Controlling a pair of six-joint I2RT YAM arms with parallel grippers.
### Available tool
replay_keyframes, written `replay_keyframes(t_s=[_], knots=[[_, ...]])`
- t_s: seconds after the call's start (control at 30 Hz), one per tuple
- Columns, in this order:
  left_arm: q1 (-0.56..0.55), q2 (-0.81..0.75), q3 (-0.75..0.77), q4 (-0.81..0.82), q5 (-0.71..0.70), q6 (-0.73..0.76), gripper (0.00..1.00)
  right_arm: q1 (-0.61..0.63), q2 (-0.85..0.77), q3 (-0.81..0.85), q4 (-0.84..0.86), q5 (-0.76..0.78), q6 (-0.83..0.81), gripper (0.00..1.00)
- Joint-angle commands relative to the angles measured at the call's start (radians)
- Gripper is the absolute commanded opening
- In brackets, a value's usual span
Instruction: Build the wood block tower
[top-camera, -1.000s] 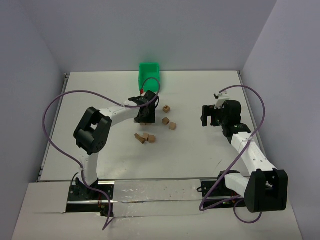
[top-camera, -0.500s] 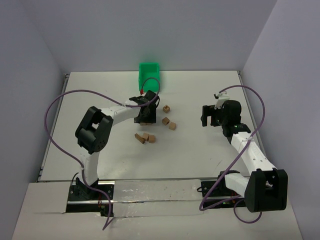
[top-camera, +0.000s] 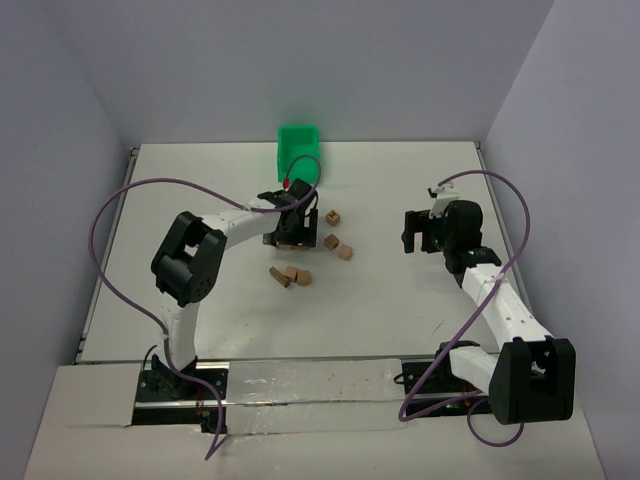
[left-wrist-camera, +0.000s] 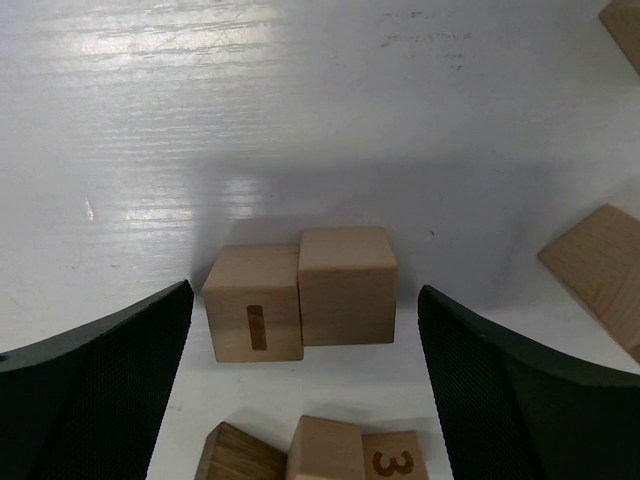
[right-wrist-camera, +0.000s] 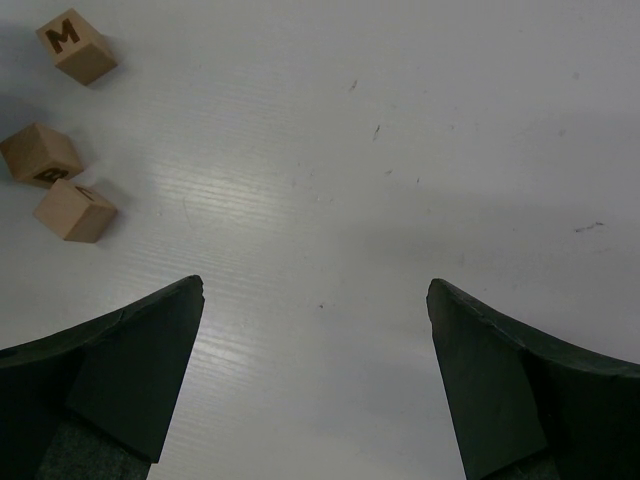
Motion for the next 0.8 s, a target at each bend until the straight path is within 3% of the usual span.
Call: replay_keyframes(t_s=[0.0,0.23,0.47,0.6,0.77], knots=[[0.022,-0.108,0.098,-0.056,0.095,0.207,0.99,0.006,-0.016,0.049,0.014,0.006,-0.003,1.00],[0.045,-0.413,0.066,-0.040,0.323,0.582,0.99,0.006,-0.027,0.049,0.014,-0.004,0.000,1.00],[0.063,-0.436,0.137,-0.247,0.599,0.945,0.95,0.005,-0.033,0.049,0.008,-0.020,-0.004,1.00],[0.077,-0.501,-0.006,-0.210,0.675,1.144,0.89,0.006,-0.040,0.044,0.008,-0.027,-0.005,1.00],[0.098,-0.571,-0.234,-0.039,0.692,1.411,0.88,0.006,-0.031,0.049,0.005,-0.029,-0.005,1.00]])
